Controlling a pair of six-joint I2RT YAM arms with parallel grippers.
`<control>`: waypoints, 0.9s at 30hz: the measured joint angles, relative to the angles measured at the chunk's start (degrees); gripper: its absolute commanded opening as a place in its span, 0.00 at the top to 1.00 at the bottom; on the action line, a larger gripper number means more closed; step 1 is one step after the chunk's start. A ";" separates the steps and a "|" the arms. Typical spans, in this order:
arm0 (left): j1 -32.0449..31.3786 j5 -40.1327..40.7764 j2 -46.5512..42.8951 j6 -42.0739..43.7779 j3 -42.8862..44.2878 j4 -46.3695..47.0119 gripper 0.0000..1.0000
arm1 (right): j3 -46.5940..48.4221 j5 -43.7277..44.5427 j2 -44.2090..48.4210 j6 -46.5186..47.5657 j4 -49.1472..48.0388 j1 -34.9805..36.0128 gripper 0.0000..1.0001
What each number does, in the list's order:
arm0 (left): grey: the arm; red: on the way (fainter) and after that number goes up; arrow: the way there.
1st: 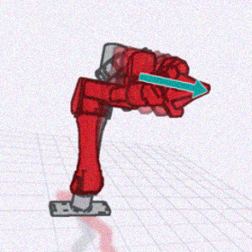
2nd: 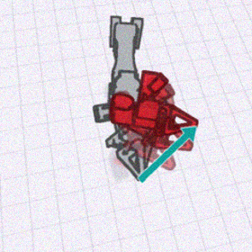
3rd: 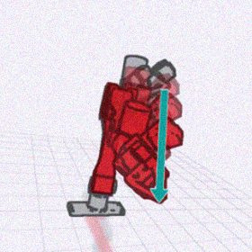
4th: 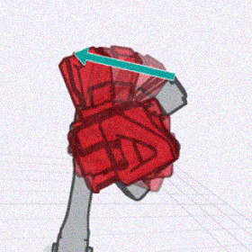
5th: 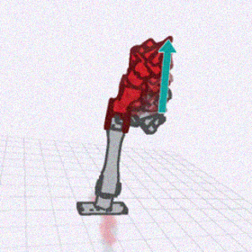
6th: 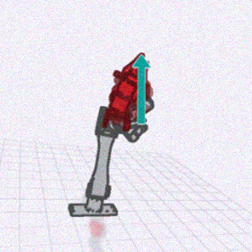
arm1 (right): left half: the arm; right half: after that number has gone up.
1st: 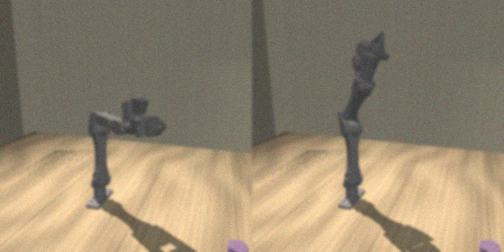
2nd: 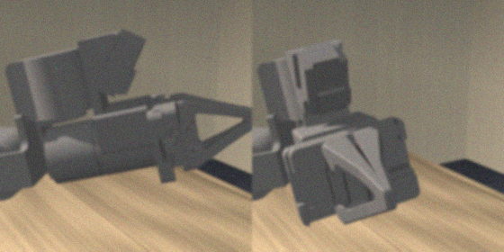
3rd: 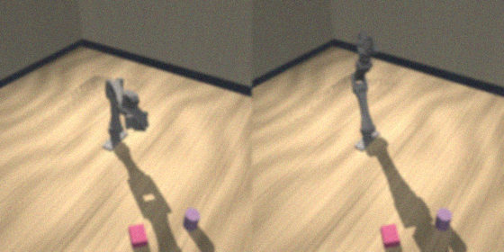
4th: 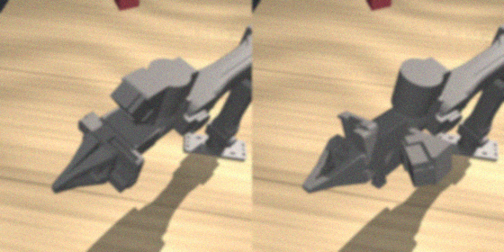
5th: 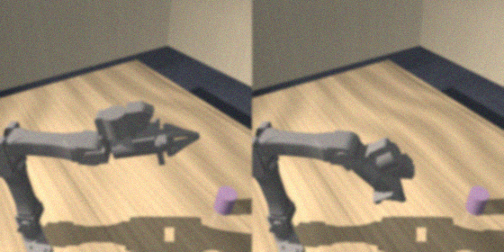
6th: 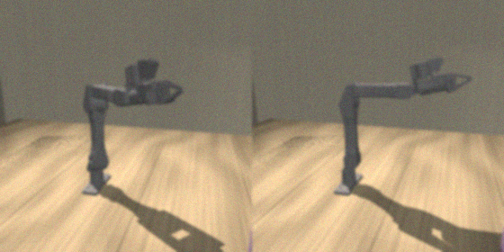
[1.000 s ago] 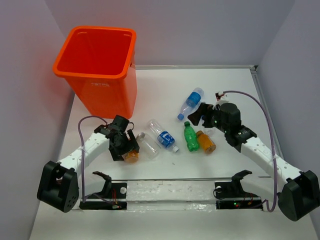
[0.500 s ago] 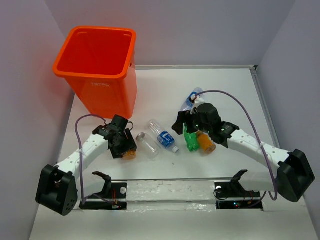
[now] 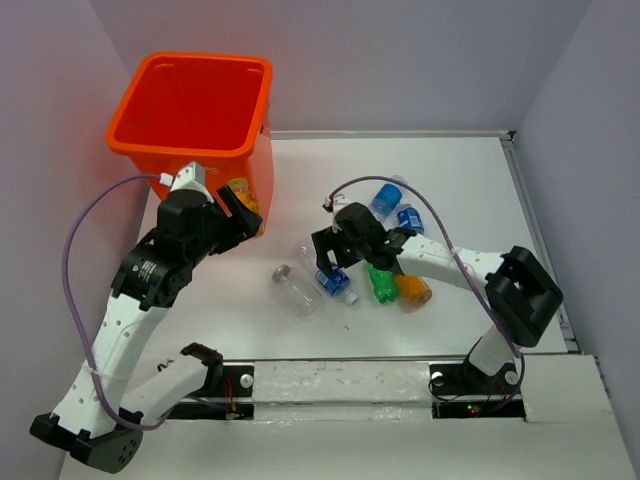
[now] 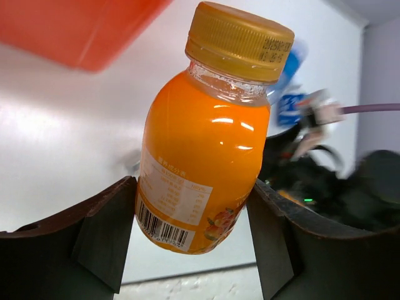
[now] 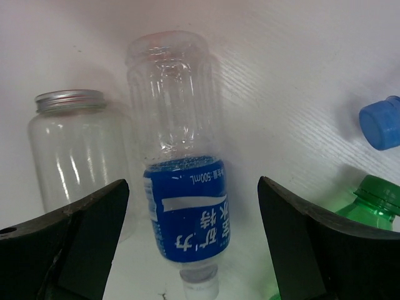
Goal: Put the plastic bottles in the bin
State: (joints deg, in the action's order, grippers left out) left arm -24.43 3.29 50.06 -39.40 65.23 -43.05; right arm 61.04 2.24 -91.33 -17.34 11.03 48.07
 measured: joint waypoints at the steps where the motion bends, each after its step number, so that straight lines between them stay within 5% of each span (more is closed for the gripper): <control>1: 0.00 0.33 -0.04 0.55 2.25 1.20 0.44 | 1.07 0.39 -1.90 0.39 0.57 0.02 0.11; 8: -0.02 3.23 1.99 4.96 13.88 9.51 0.42 | 6.08 3.23 -10.29 1.99 4.04 0.02 0.13; 15: -0.02 15.13 4.02 13.20 20.52 23.30 0.37 | 6.84 4.42 -12.20 2.45 5.88 0.02 0.40; 21: 0.57 25.38 12.83 22.69 28.96 34.38 0.37 | 7.48 6.01 -12.52 2.58 6.03 0.15 0.52; 27: 6.36 26.82 25.83 26.95 37.90 39.32 0.37 | 6.88 7.30 -10.69 2.60 5.62 0.66 0.62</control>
State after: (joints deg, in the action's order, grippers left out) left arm -18.06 30.11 75.90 -12.45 103.13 -3.73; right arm 67.92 9.54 -102.02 -14.74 16.64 48.73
